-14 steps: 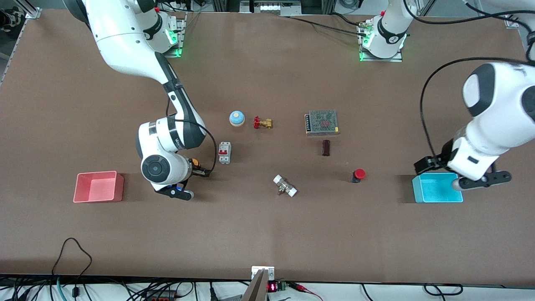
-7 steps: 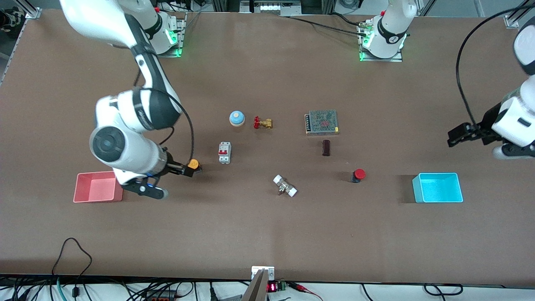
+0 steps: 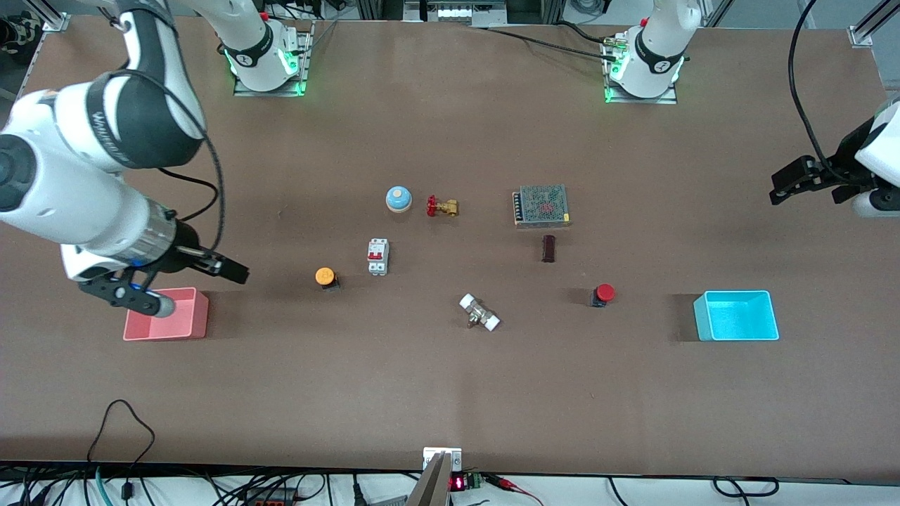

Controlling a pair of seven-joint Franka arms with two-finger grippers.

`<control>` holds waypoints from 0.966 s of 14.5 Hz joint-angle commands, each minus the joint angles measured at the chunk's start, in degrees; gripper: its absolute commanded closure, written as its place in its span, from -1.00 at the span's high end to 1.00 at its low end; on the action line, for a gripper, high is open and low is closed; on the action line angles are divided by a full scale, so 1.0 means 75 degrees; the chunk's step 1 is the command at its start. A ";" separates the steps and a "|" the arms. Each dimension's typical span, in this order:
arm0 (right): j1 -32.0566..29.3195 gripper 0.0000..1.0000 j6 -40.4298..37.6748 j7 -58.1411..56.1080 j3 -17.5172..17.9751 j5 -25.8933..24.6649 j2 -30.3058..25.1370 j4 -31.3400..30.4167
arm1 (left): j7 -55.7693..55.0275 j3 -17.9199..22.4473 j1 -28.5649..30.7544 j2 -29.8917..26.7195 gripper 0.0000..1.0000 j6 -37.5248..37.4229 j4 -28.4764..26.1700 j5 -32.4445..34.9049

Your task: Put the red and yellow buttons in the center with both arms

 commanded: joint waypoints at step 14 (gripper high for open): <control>-0.1601 1.00 -0.1362 -0.3694 0.0155 -0.1247 -0.2082 -0.1175 | 0.0051 -0.0115 0.0062 -0.0720 1.00 0.0369 -0.0909 0.0207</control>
